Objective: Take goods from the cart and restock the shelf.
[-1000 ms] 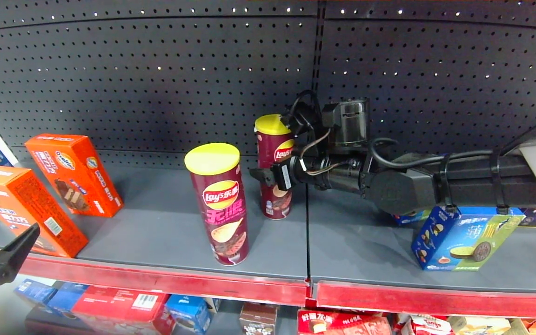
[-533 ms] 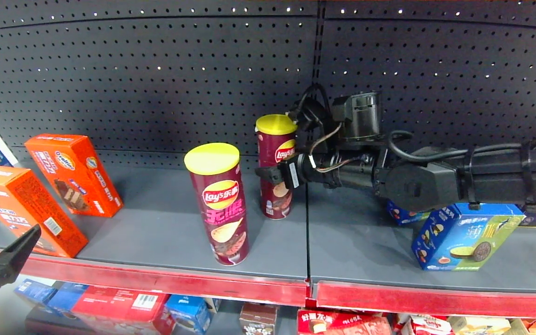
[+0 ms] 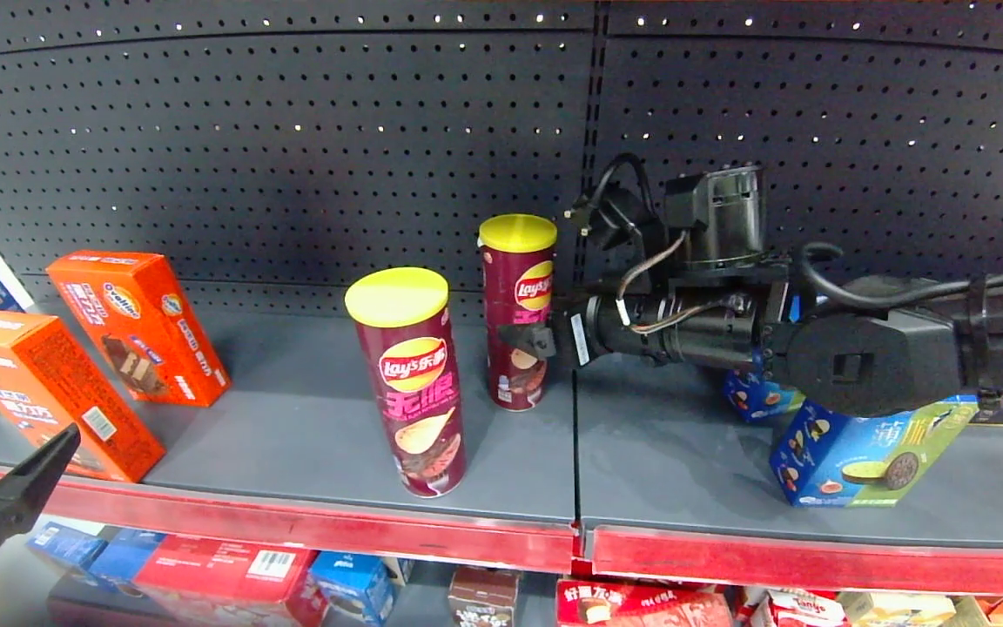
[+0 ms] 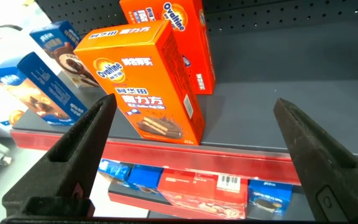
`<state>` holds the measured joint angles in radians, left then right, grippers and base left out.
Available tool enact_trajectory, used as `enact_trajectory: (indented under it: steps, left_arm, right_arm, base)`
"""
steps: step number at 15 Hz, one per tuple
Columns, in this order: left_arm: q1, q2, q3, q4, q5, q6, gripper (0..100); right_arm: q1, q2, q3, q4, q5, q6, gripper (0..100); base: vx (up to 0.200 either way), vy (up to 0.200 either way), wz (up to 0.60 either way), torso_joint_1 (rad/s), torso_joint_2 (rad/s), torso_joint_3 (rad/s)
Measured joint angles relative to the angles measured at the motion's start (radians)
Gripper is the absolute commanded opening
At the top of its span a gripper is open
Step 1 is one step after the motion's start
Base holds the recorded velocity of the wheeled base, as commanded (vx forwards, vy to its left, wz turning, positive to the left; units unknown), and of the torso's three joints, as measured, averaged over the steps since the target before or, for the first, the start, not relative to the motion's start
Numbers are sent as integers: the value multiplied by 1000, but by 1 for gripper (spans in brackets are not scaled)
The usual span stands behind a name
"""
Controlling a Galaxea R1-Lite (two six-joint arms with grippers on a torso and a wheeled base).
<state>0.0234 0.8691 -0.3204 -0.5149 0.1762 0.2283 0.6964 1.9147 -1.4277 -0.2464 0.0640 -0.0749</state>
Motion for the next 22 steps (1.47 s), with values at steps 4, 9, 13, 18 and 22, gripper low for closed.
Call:
enact_trajectory:
  steps: [4,9,13,18,22]
  left_arm:
    - [0,0,0,0,0,-1,100]
    - [1,0,-3,0,0,-1,100]
    - [0,2,-4,0,-2,-1,100]
    - [0,6,-6,0,-3,-1,100]
    - [-1,7,-4,0,-3,-1,100]
  right_arm:
    - [-11,-19,31,-3,0,1,100]
    - [-53,-24,49,-7,-2,2,100]
    - [-110,-33,79,-8,-3,3,100]
    - [-124,-19,66,-10,-4,3,100]
    - [-123,24,40,-11,-5,4,100]
  base:
    - [0,0,0,0,0,0]
    - [0,0,0,0,0,0]
    - [0,0,0,0,0,0]
    - [0,0,0,0,0,0]
    - [0,0,0,0,0,0]
